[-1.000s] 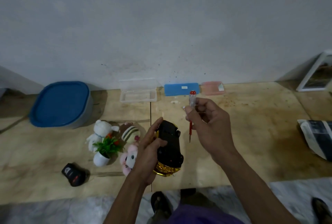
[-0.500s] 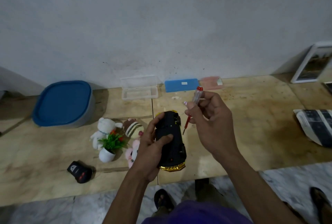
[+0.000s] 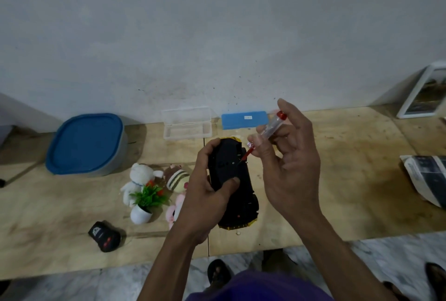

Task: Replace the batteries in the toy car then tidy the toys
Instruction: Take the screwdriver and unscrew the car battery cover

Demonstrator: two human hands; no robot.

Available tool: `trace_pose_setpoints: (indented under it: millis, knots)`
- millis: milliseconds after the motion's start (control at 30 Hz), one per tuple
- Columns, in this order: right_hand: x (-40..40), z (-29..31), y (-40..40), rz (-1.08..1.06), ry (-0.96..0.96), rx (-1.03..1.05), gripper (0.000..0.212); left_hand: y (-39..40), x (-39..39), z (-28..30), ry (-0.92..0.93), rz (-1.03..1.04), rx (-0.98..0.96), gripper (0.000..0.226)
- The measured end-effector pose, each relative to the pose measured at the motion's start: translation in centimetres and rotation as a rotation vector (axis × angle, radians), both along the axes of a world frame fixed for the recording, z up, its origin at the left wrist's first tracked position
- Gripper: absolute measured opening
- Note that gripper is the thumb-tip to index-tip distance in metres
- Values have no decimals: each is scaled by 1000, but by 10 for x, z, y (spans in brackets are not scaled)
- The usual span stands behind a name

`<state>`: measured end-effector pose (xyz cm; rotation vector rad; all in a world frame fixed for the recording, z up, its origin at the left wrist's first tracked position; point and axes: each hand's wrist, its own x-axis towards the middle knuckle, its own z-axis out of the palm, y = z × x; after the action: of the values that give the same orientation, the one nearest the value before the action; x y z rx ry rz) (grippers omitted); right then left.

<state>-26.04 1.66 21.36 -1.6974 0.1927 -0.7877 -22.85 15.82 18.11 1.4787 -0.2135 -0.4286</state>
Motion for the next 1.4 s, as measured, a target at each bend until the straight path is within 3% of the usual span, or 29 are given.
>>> trace_pose_setpoints:
  millis: [233, 1067, 1400]
  knots:
    - [-2, -1, 8, -22, -44, 45, 55, 5, -4, 6, -51, 5, 66, 74]
    - [-3, -6, 23, -51, -42, -6, 56, 18, -6, 7, -16, 6, 36, 75]
    - [4, 1, 12, 77, 13, -227, 58, 20, -7, 8, -19, 8, 89, 75]
